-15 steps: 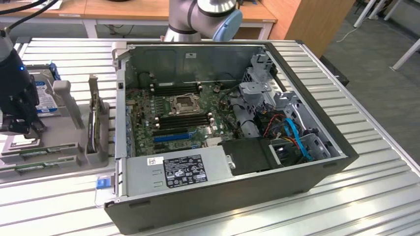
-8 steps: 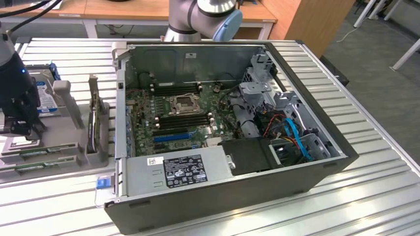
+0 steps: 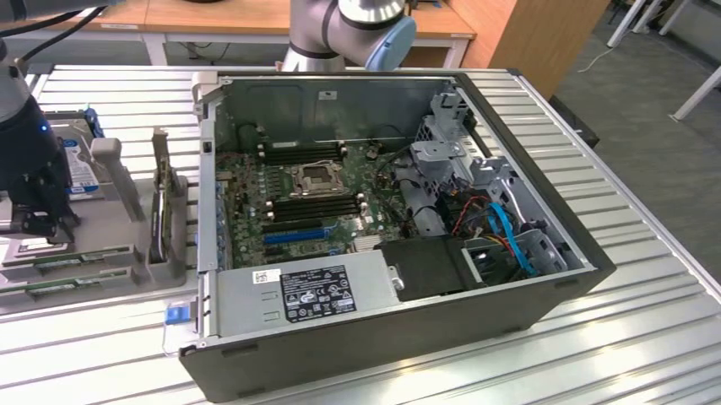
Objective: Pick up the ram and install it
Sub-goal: 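Pick up the ram and move it above insertion slot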
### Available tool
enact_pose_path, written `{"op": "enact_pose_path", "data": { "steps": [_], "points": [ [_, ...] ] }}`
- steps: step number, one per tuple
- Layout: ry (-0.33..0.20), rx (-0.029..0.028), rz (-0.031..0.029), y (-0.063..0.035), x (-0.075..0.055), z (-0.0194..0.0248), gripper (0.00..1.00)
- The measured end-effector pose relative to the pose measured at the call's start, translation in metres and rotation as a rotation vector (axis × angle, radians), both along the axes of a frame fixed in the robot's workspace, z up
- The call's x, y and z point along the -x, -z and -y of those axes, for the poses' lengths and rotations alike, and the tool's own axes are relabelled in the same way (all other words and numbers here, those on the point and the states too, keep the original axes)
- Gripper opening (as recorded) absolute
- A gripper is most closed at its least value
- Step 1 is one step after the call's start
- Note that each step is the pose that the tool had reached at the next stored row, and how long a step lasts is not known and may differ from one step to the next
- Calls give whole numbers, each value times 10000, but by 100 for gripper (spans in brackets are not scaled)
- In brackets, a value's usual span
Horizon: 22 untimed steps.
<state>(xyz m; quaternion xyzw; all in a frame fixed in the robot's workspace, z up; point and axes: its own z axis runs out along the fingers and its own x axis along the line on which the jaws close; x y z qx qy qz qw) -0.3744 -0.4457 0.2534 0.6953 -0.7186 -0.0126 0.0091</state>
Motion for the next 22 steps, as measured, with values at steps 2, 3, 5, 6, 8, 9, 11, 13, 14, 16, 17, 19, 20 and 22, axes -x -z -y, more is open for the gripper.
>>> {"op": "enact_pose_path", "data": {
  "steps": [2,3,5,6,8,9,11,13,14,16,17,19,20,22],
  "points": [
    [0,0,0,16,0,0,29],
    [0,0,-1,23,0,0,29],
    [0,1,-1,37,0,0,29],
    [0,1,-2,41,0,0,29],
    [0,2,-3,41,0,0,29],
    [0,2,-2,41,0,0,29],
    [0,0,-1,42,0,0,29],
    [2,-1,1,43,0,3,29],
    [1,-1,2,44,0,7,29],
    [0,1,-1,42,0,21,29],
    [0,0,0,43,0,30,29],
    [1,1,-1,42,0,51,29],
    [1,0,-1,42,0,63,29],
    [0,0,0,42,0,84,29]
  ]
}}
